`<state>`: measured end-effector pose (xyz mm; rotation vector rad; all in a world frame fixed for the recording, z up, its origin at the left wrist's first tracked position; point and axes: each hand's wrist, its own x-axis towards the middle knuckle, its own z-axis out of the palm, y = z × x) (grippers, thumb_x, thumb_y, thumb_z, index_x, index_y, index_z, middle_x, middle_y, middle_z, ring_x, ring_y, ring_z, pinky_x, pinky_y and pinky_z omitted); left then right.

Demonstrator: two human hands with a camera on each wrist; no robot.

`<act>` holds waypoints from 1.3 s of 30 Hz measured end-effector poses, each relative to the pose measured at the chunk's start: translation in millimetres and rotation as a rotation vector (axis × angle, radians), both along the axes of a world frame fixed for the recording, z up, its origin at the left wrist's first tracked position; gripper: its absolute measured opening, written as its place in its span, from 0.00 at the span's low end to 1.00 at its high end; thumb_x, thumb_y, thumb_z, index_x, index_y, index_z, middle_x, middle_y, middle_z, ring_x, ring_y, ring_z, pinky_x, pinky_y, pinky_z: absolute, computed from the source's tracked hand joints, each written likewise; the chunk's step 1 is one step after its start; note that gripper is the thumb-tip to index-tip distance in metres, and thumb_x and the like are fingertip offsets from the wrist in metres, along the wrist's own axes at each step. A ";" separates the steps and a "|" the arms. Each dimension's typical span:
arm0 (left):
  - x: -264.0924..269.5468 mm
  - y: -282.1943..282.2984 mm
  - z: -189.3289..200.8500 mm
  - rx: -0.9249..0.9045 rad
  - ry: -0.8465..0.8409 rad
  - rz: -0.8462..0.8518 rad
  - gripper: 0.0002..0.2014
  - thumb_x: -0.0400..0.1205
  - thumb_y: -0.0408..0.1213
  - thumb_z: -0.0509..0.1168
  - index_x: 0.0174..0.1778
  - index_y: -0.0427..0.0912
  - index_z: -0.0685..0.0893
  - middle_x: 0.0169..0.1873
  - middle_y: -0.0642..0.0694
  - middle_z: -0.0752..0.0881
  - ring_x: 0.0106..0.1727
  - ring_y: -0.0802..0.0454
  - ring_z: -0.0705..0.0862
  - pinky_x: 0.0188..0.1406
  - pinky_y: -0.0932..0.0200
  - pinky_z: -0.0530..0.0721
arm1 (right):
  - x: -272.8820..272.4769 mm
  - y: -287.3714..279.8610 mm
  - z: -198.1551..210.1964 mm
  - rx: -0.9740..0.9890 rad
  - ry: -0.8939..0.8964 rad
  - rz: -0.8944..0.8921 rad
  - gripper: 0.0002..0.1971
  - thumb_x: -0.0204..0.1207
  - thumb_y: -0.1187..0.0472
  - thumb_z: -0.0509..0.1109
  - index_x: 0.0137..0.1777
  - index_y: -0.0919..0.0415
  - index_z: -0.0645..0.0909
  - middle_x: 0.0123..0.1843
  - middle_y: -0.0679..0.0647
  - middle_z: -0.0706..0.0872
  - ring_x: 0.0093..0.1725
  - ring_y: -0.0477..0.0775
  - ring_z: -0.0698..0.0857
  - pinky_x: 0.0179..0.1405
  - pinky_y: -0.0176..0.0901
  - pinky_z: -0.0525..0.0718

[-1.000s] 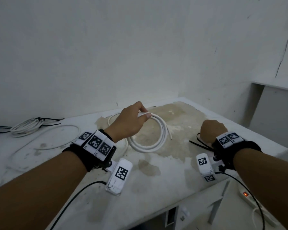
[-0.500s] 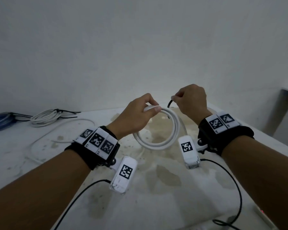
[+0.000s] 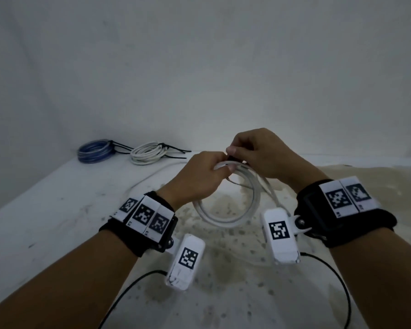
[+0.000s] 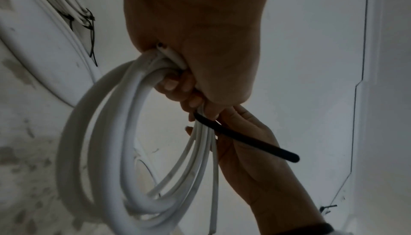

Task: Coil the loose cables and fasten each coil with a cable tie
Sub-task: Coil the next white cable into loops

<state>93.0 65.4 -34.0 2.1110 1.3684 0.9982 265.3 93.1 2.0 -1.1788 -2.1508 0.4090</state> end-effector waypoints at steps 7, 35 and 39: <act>-19.4 35.0 8.3 -0.031 -0.197 0.181 0.15 0.85 0.42 0.65 0.41 0.35 0.88 0.24 0.49 0.78 0.18 0.60 0.70 0.25 0.59 0.67 | -22.5 29.9 -9.5 0.226 0.159 -0.164 0.04 0.80 0.56 0.70 0.52 0.49 0.85 0.45 0.45 0.86 0.38 0.43 0.81 0.42 0.41 0.75; -10.0 58.5 4.3 -0.353 -0.627 0.253 0.14 0.84 0.41 0.66 0.45 0.31 0.89 0.22 0.49 0.72 0.18 0.57 0.65 0.15 0.66 0.64 | -54.0 31.4 -20.2 0.029 0.283 -0.273 0.23 0.84 0.53 0.67 0.72 0.66 0.70 0.40 0.56 0.88 0.37 0.50 0.84 0.29 0.35 0.69; -2.8 57.4 1.0 -0.350 -0.547 0.246 0.17 0.83 0.40 0.68 0.31 0.33 0.83 0.18 0.49 0.72 0.17 0.54 0.65 0.18 0.63 0.63 | -53.8 29.5 -22.9 0.178 0.005 -0.261 0.13 0.87 0.59 0.61 0.55 0.63 0.87 0.47 0.57 0.90 0.48 0.59 0.86 0.40 0.44 0.71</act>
